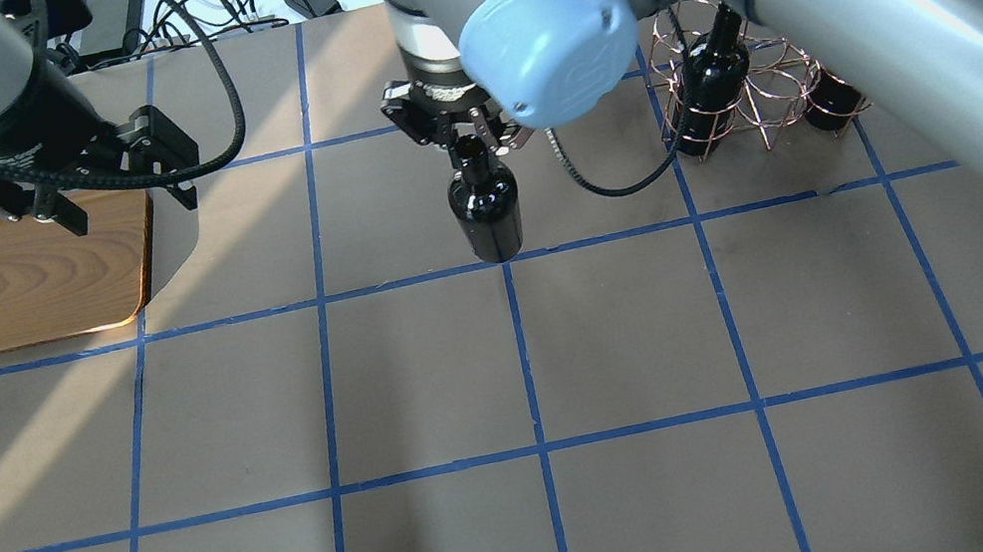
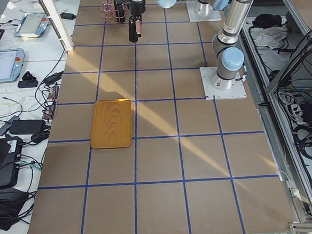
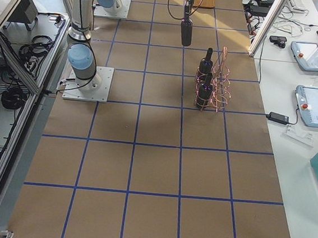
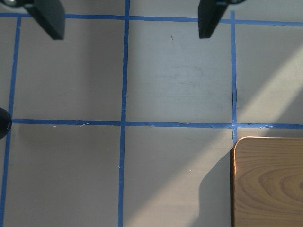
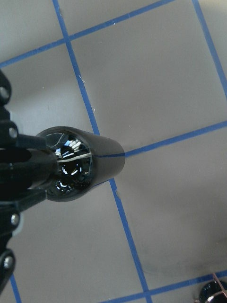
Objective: Take wine from basket and place on tray
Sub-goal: 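Carry the bottle with the right gripper toward the left arm's side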
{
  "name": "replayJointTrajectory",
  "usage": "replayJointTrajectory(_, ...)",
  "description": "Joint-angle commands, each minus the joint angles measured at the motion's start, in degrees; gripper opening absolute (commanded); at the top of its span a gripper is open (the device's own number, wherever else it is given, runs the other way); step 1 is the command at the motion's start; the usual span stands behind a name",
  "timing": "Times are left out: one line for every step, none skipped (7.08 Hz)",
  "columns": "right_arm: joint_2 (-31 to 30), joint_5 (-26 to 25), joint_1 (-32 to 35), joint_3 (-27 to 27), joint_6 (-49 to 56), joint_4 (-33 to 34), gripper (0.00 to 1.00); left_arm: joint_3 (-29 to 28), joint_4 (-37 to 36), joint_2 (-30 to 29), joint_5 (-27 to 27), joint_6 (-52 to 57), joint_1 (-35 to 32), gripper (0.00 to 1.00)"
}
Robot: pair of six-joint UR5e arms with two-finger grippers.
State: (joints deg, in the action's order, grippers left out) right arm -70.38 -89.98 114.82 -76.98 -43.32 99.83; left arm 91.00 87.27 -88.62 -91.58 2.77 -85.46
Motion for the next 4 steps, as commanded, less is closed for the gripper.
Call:
replayJointTrajectory(2.6,0.42,4.52,2.44,-8.68,0.98,0.12,-0.12,0.27,0.29,-0.27,6.0,5.36,1.0)
replayJointTrajectory(4.09,0.5,6.1,3.93,-11.93,0.98,0.11,-0.04,0.27,0.29,-0.27,7.24,7.48,1.0)
replayJointTrajectory(5.76,1.11,7.16,6.55,-16.05,0.98,0.11,-0.04,0.27,0.2,-0.18,10.56,9.67,1.0)
replayJointTrajectory(7.95,1.21,8.91,9.28,-18.27,1.07,0.11,0.14,0.27,0.03,-0.1,14.33,11.78,1.0)
